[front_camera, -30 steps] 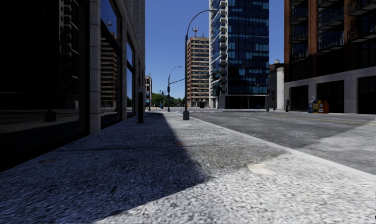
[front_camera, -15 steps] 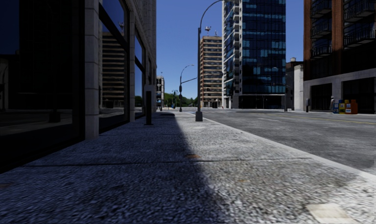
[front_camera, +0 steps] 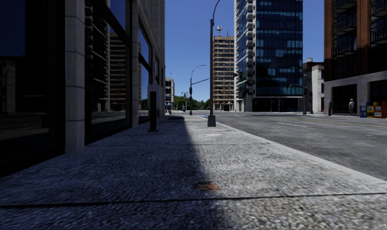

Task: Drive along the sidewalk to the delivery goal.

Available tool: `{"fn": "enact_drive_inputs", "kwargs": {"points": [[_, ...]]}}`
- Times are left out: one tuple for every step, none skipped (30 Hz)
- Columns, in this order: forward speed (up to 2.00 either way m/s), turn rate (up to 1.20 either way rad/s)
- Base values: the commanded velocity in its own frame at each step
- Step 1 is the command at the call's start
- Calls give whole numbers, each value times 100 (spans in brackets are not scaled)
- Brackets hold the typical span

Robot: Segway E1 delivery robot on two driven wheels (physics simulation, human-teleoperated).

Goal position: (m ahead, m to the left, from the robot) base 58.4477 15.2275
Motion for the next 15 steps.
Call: {"fn": "enact_drive_inputs", "kwargs": {"points": [[200,24],[200,24],[200,24],[200,24],[200,24],[200,24],[200,24],[200,24],[200,25],[200,25],[200,25],[200,23],[200,23],[200,14],[200,0]]}}
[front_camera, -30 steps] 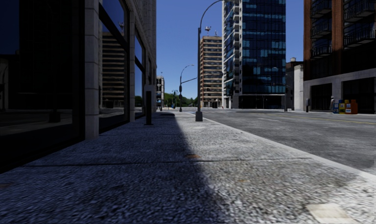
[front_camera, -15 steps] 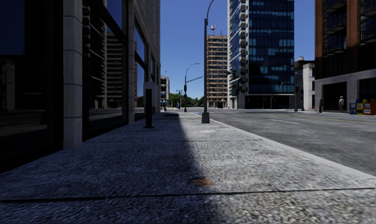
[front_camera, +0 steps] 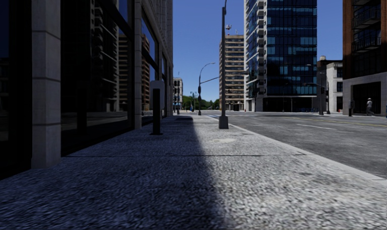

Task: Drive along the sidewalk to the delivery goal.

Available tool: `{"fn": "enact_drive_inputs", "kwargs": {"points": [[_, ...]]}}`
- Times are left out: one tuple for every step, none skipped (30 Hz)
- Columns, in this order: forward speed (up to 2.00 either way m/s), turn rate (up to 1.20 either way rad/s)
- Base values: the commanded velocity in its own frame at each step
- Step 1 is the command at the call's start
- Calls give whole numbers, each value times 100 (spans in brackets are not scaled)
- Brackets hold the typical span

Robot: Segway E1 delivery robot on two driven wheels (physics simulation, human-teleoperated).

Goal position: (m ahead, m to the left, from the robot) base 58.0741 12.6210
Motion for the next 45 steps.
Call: {"fn": "enact_drive_inputs", "kwargs": {"points": [[200,0],[200,0],[200,0],[200,0],[200,0],[200,0],[200,0],[200,0],[200,0],[200,0],[200,0],[200,0],[200,0],[200,0],[200,0],[200,0],[200,0],[200,0],[200,0],[200,0],[200,0],[200,0],[200,0],[200,0],[200,0],[200,0],[200,0],[200,0],[200,0],[200,0],[200,0],[200,0],[200,0],[200,0],[200,0],[200,0],[200,0],[200,0],[200,0],[200,0],[200,0],[200,0],[200,0],[200,0],[200,0]]}}
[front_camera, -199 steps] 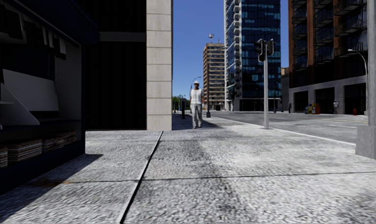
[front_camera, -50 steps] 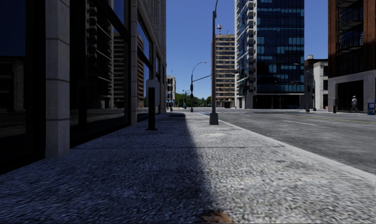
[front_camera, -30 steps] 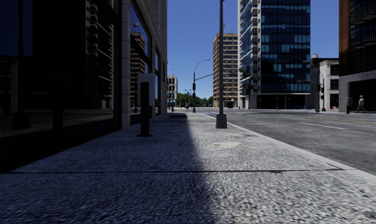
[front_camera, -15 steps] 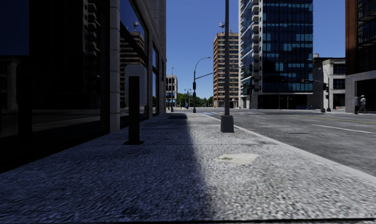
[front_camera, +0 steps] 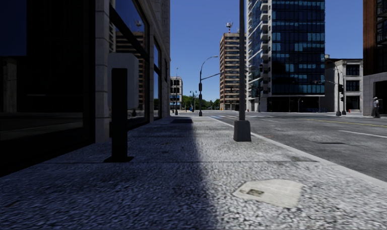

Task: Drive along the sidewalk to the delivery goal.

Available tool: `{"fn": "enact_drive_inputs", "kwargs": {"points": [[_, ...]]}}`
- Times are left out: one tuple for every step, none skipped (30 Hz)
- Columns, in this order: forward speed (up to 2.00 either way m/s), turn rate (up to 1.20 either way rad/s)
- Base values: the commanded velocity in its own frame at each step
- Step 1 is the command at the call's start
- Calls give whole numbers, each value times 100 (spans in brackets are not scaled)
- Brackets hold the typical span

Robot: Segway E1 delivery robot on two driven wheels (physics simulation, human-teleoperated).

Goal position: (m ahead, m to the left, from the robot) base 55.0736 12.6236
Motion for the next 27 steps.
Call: {"fn": "enact_drive_inputs", "kwargs": {"points": [[200,0],[200,0],[200,0],[200,0],[200,0],[200,0],[200,0],[200,0],[200,0],[200,0],[200,0],[200,0],[200,0],[200,0],[200,0],[200,4],[200,4],[200,7],[200,11],[200,13],[200,13],[200,13],[200,13],[200,13],[200,13],[200,13],[200,13]]}}
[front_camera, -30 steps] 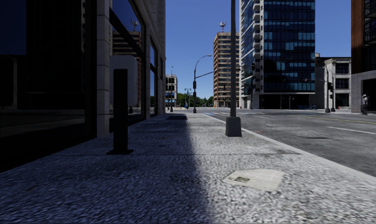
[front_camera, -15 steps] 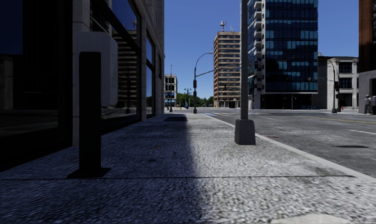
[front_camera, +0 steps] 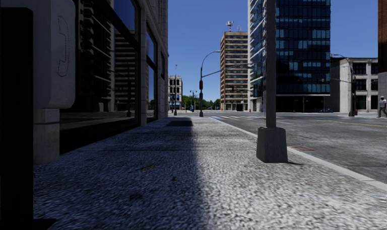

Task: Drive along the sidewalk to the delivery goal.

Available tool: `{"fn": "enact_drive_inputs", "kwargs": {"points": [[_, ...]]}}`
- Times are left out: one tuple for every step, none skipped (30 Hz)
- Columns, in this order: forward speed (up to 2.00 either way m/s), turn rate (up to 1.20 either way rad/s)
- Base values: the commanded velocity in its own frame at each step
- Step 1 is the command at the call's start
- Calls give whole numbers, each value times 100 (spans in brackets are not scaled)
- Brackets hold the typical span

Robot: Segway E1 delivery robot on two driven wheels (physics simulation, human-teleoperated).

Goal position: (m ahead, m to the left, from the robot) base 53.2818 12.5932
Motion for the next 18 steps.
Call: {"fn": "enact_drive_inputs", "kwargs": {"points": [[200,13],[200,13],[200,13],[200,12],[200,12],[200,12],[200,12],[200,12],[200,12],[200,12],[200,12],[200,12],[200,13],[200,13],[200,13],[200,13],[200,13],[200,13]]}}
